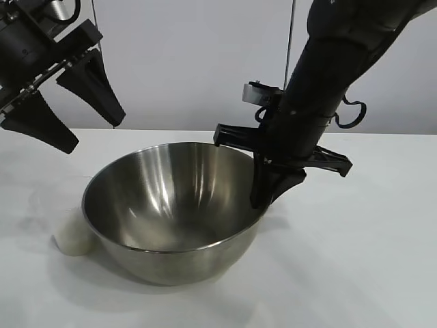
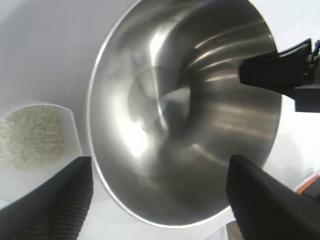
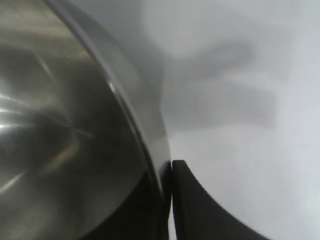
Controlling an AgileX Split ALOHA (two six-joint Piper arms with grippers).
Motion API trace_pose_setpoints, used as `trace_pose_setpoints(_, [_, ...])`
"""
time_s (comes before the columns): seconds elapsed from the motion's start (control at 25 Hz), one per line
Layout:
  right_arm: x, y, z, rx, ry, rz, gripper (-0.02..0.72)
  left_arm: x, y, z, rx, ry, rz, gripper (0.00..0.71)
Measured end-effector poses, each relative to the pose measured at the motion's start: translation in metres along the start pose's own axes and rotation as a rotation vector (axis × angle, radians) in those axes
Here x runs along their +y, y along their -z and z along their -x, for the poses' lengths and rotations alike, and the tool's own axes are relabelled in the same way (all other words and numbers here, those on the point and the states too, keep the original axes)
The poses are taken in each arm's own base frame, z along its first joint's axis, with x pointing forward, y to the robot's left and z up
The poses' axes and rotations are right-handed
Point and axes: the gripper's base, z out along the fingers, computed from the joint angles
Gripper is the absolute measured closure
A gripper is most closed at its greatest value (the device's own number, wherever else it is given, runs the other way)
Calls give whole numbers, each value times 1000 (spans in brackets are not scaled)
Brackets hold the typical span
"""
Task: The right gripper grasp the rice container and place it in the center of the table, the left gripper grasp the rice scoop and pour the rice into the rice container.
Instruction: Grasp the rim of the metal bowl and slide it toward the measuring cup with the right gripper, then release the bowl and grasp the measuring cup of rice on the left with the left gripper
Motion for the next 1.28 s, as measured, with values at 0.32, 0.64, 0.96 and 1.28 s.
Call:
trace_pose_setpoints(0.32, [1, 0, 2, -18, -13, 15, 535, 0, 0, 0, 0, 0, 0, 172])
trace_pose_setpoints(0.64, [6, 16, 7, -84, 1, 28, 311, 0, 0, 0, 0, 0, 0, 172])
trace_pose_setpoints(0.96, [5, 98, 27, -313, 207, -134, 288, 0, 0, 0, 0, 0, 0, 172])
trace_pose_setpoints(1.28, [-62, 211, 12, -509, 145, -367, 283, 0, 0, 0, 0, 1, -1, 172])
